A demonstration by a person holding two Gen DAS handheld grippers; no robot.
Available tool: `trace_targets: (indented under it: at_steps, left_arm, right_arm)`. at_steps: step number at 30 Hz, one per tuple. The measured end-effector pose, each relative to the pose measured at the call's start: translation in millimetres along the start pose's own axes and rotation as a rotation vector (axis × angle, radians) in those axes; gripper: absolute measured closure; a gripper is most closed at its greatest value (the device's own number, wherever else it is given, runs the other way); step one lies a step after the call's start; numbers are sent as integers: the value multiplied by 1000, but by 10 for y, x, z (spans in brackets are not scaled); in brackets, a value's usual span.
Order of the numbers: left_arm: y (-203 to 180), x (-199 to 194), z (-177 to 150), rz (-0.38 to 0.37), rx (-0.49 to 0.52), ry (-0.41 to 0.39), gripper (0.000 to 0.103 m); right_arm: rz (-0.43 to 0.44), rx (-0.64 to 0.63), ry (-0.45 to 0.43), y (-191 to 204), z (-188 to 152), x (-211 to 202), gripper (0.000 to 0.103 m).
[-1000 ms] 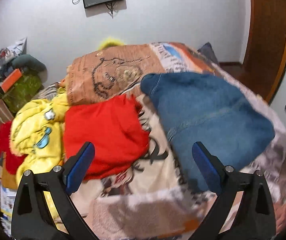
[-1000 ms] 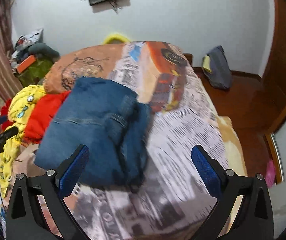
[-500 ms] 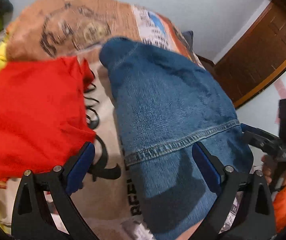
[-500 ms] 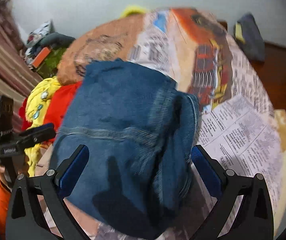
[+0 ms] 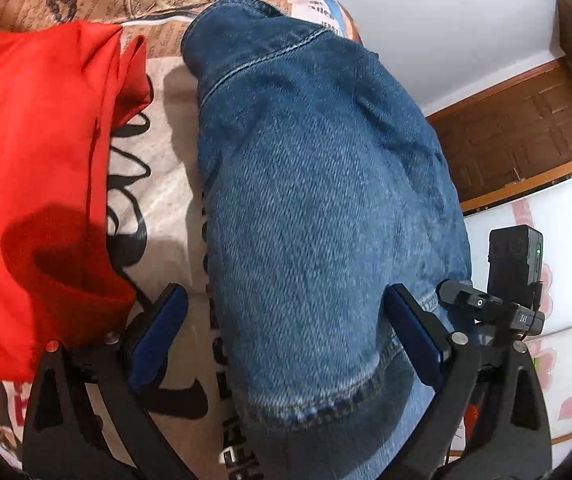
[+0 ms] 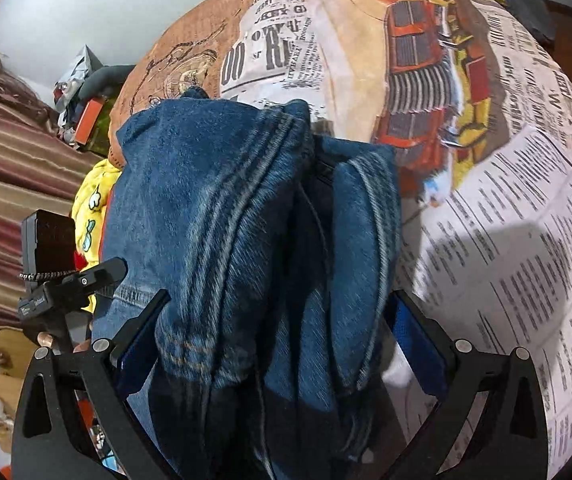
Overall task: Fold large clothes
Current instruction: 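Grasp the folded jacket with both grippers and lift it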
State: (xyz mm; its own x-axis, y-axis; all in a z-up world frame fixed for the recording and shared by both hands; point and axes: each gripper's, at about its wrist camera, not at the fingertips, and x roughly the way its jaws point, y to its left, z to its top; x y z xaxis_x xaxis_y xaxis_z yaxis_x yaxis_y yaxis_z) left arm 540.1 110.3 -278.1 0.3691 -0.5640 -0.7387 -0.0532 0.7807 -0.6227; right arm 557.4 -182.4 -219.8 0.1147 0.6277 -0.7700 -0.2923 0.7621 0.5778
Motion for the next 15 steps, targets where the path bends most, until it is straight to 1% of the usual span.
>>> trace_targets:
  at_steps: [1,3,5,6,7,8,9,11,12,14,15]
  left_arm:
    - [-15,7,1,1,3,1,4]
    - [-41,29,14,4,7,7,4]
    - [-82,35,1,7,7,16,5]
    - [-116,37,-6,4,14,19,8]
    - [-174,33,-22,-16,27,23,20]
    - [-222,28,-6,-14,38,22,24]
    - [-284,18,-9,2,56,23,27]
    - [-397,-19,-43,16,88,23,37]
    - [-426,-44,-51,12,89,19,40]
    - [-488,-127,-80,-8,86,6,52]
    - [-522,-176,-96,-21,90,-1,55]
  right_arm:
    - [1,-1,2,6,19,7,0]
    - [7,-21,6,64,23,26,3]
    - [-2,-33,9,123,64,79,10]
    - [-8,-37,7,135,64,73,13]
    - [-4,-38,3,150,57,62,22]
    - [-3,-35,-1,163,70,55,30]
    - [-1,-28,-6,163,55,30,34]
    - [1,-12,-16,158,27,-35,47]
    - [7,-2,-21,160,8,-72,50]
    - [8,3,-31,199,-17,-130,59]
    - [3,-2,-37,237,-38,-161,61]
